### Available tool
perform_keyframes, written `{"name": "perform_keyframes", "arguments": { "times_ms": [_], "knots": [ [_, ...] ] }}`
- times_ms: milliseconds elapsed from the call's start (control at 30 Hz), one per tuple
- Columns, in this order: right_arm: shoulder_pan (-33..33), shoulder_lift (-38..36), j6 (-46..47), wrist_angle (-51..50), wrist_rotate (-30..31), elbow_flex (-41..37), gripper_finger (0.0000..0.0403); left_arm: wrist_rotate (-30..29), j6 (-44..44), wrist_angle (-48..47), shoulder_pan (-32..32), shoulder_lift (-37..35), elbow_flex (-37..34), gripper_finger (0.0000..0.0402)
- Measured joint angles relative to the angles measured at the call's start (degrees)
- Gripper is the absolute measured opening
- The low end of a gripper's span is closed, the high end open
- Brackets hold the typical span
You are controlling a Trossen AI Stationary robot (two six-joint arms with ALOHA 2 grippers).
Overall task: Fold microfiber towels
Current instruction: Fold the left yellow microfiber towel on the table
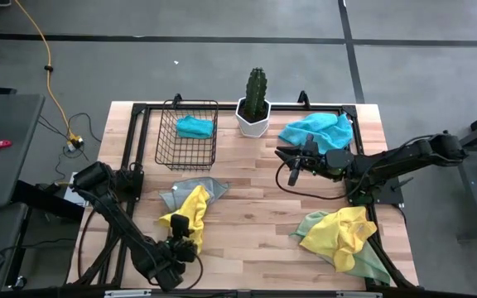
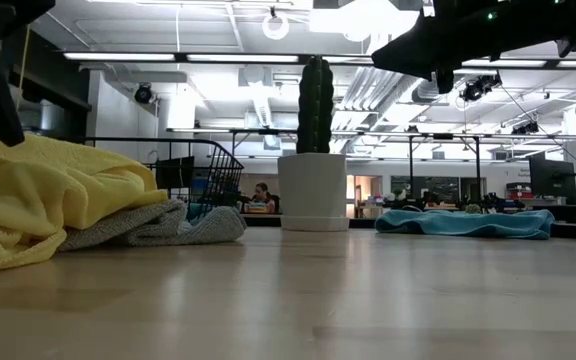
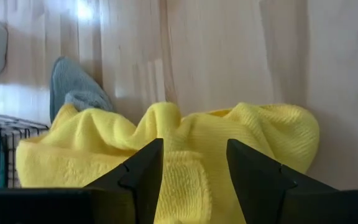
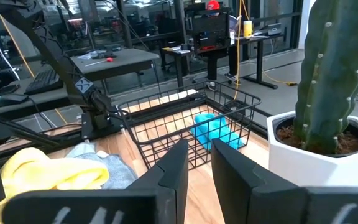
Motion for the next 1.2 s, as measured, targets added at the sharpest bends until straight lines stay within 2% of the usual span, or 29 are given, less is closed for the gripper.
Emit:
{"name": "perform_keyframes", "arguments": {
  "times_ms": [500, 767, 967, 1200],
  "knots": [
    [0.0, 0.0, 0.0, 0.0, 0.02, 0.0, 0.006, -1.82, -7.4, -4.08, 0.19, -0.04, -0.17, 0.0166],
    [0.0, -0.01, 0.0, -0.01, 0.08, 0.0, 0.006, -2.33, -10.22, -5.92, 0.17, -0.07, -0.2, 0.0121],
    [0.0, 0.0, 0.0, -0.02, 0.81, 0.0, 0.006, 2.21, -11.15, -5.87, 0.17, -0.07, -0.2, 0.0092],
    [0.01, 0.0, 0.0, -0.01, 0.85, 0.0, 0.006, 6.08, -13.18, -5.89, 0.04, -0.07, -0.16, 0.009]
  ]
}}
